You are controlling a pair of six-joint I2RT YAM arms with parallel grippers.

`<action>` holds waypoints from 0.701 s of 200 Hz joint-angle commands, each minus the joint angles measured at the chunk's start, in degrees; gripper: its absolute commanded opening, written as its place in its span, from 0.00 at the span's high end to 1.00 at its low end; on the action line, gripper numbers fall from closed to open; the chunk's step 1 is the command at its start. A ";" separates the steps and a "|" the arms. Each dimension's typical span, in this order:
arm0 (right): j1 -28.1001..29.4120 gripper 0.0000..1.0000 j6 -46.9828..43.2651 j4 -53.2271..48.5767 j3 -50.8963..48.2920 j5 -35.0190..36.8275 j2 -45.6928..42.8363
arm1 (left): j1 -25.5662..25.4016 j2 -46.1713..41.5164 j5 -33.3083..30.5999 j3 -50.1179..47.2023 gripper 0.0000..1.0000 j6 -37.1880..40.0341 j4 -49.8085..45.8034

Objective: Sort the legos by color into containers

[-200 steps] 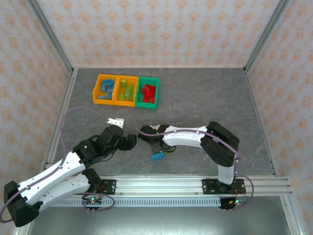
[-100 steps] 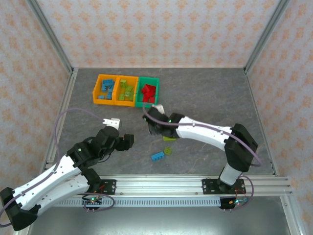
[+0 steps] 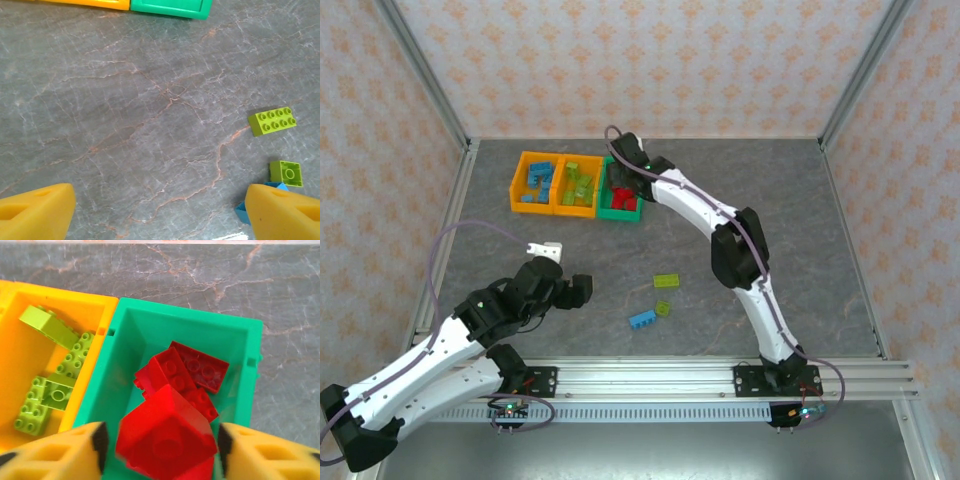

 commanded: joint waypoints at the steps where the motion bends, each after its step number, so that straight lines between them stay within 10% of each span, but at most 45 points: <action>1: 0.37 0.34 -1.39 -7.53 5.36 -1.17 -2.93 | 0.34 0.59 2.75 -0.31 0.09 -1.67 -0.02; 75: 0.37 0.31 2.52 0.64 -42.23 -4.38 -45.68 | -7.39 20.77 16.76 5.52 0.08 9.99 10.30; 140: 0.12 0.20 7.69 -6.46 -62.20 9.34 -70.67 | -19.14 47.40 11.88 16.96 0.30 18.13 8.43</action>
